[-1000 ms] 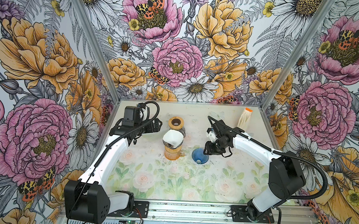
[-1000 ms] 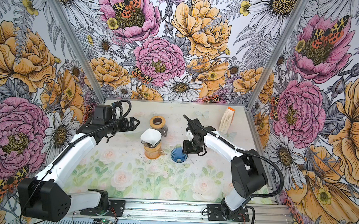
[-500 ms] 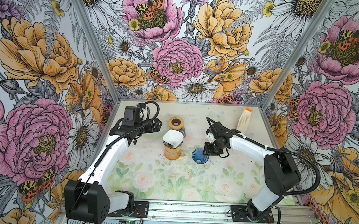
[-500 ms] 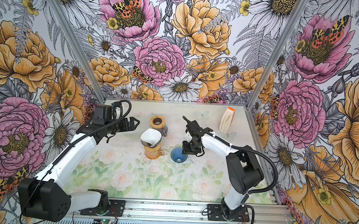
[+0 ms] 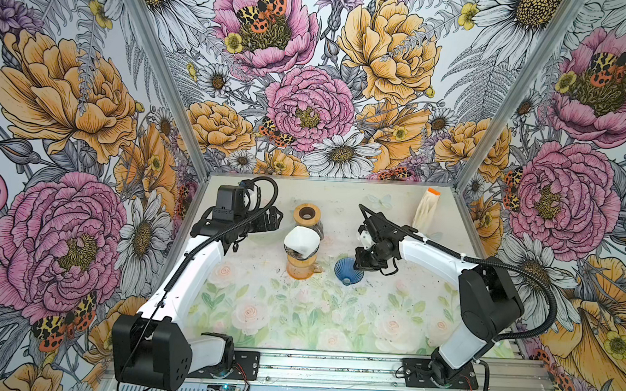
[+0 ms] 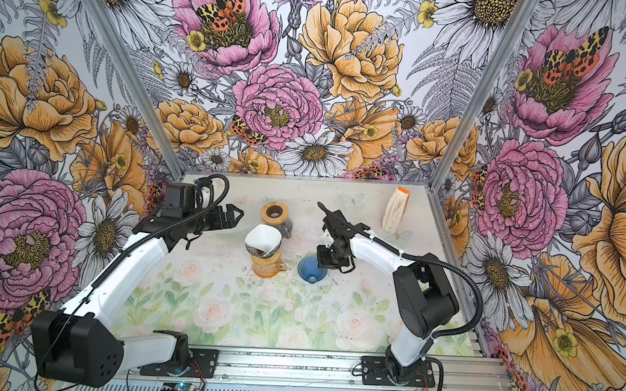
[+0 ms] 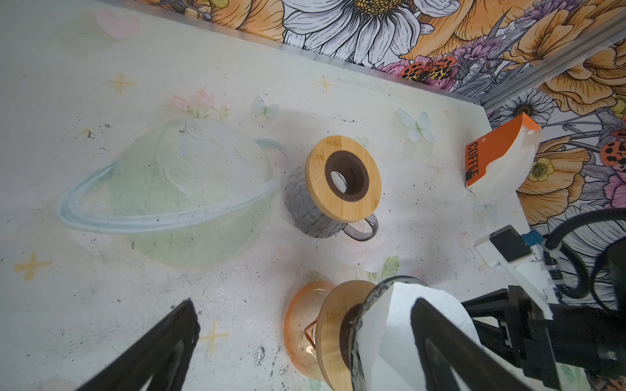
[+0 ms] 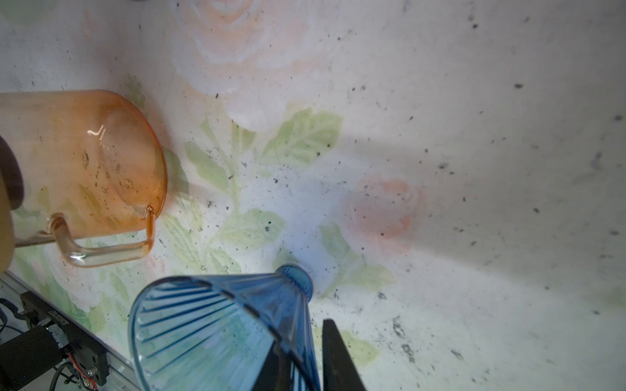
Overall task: Place the coffee filter in the dripper
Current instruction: 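Lift the blue dripper and carry it over the ring on the pitcher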
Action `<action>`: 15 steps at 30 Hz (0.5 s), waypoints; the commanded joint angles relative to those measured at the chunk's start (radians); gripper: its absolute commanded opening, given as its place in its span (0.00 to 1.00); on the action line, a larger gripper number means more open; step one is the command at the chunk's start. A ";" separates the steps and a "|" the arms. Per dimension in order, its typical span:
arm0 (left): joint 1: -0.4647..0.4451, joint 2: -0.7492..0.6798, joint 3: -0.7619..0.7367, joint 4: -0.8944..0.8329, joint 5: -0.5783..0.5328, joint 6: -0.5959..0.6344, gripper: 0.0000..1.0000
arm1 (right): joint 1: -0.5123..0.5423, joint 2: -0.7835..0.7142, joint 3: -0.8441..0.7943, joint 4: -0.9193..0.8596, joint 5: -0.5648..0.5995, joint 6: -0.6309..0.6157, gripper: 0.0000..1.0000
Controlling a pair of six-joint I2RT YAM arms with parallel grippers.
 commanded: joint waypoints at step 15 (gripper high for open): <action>-0.010 0.009 0.010 0.023 0.018 -0.001 0.99 | 0.008 -0.033 0.018 0.011 0.040 -0.001 0.10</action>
